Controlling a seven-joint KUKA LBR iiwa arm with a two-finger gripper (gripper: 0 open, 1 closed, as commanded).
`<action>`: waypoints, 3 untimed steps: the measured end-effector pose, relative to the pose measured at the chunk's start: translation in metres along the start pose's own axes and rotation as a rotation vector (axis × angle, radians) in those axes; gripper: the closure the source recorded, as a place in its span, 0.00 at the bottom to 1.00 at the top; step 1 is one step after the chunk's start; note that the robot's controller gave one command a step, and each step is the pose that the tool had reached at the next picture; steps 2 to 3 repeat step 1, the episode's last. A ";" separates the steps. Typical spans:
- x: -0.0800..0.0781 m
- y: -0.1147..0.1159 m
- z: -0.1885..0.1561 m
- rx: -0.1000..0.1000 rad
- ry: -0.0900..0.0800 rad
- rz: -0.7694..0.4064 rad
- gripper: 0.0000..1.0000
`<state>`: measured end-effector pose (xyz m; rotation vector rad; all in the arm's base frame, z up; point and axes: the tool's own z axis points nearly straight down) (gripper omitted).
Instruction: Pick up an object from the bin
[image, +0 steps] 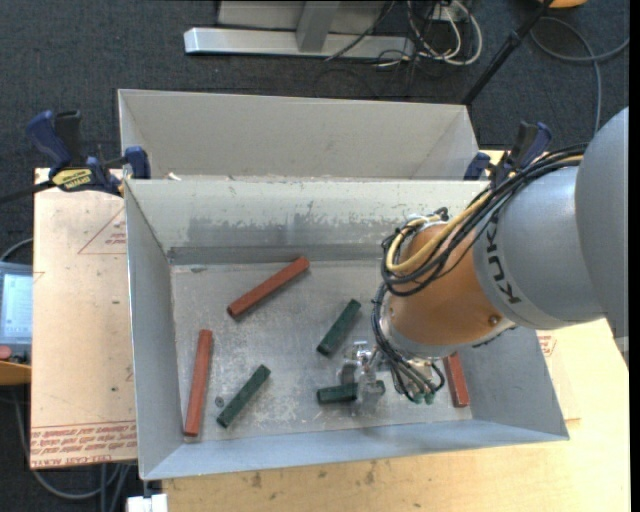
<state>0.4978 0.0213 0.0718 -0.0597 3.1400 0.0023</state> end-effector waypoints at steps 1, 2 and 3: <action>-0.026 0.044 -0.163 0.001 -0.008 -0.291 1.00; -0.026 0.044 -0.163 0.001 -0.008 -0.291 1.00; -0.026 0.044 -0.163 0.001 -0.008 -0.291 1.00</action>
Offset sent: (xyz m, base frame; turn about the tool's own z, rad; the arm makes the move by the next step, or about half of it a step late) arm 0.0223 0.0437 0.1601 -0.2922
